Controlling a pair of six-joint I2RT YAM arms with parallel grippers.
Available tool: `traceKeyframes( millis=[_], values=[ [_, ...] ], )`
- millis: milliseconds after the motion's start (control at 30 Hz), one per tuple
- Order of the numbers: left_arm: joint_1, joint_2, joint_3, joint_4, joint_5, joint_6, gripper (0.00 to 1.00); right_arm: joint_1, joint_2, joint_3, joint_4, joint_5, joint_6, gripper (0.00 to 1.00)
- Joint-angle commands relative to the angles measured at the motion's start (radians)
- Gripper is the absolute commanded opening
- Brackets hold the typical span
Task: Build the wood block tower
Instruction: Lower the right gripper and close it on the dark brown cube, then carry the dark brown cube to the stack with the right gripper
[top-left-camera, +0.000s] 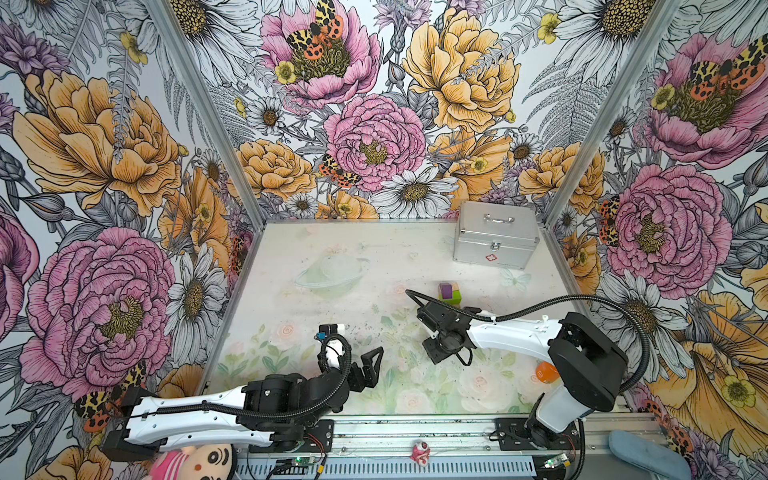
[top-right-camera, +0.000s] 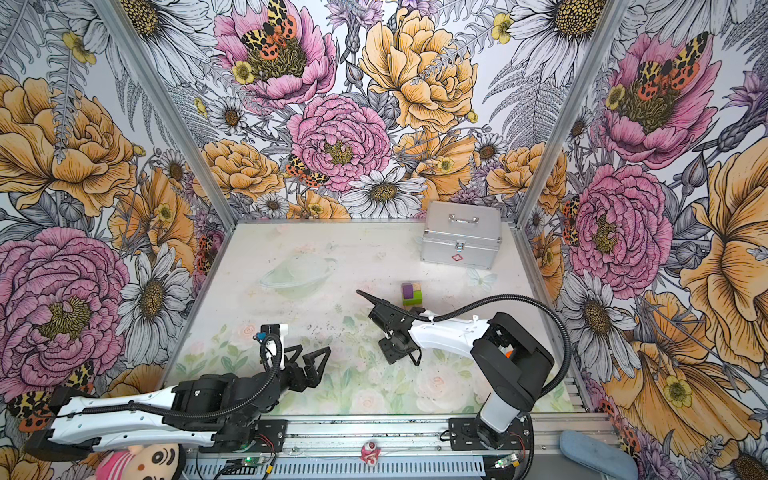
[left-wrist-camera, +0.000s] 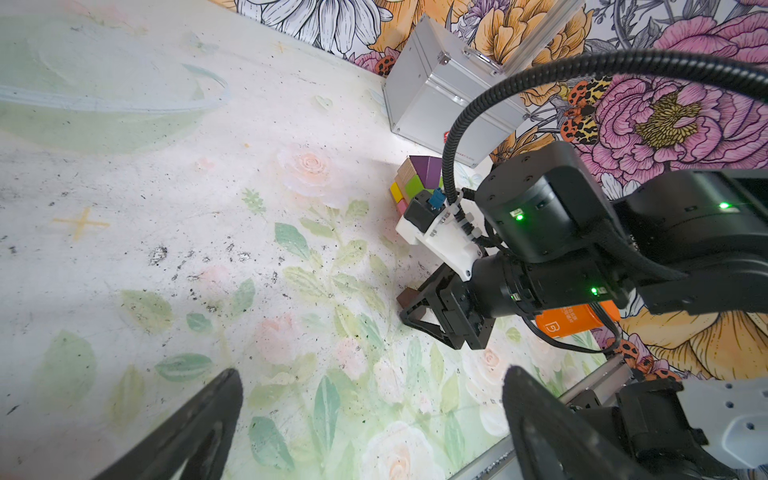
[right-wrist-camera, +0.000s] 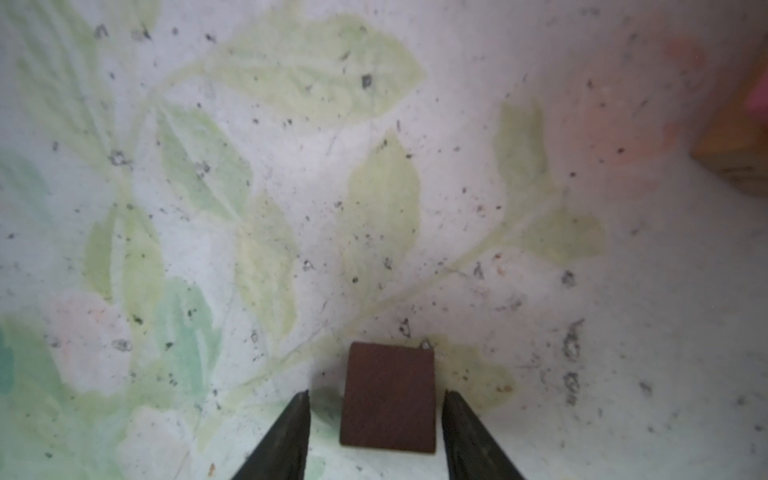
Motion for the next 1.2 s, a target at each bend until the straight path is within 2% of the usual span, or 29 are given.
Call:
traceKeyframes(
  millis=[0, 100, 367, 767, 933, 1167],
  values=[
    [0.01, -0.019, -0.018, -0.018, 0.017, 0.016, 0.99, 0.0, 0.021, 0.027, -0.008, 0.038, 0.037, 0.49],
    [0.009, -0.023, -0.014, -0.028, 0.015, 0.019, 0.99, 0.002, 0.024, 0.025, -0.008, 0.046, 0.043, 0.42],
    [0.011, -0.022, -0.006, -0.041, 0.002, 0.021, 0.99, 0.0, -0.004, 0.014, -0.009, 0.048, 0.053, 0.37],
    [0.028, 0.022, 0.028, -0.04, 0.008, 0.032, 0.99, -0.018, -0.049, 0.008, -0.014, 0.058, 0.049, 0.36],
    [0.034, 0.037, 0.043, -0.04, 0.008, 0.038, 0.99, -0.045, -0.118, 0.008, -0.043, 0.063, 0.042, 0.35],
    [0.052, 0.055, 0.067, -0.04, 0.012, 0.056, 0.99, -0.187, -0.259, 0.025, -0.097, 0.036, -0.004, 0.35]
  ],
)
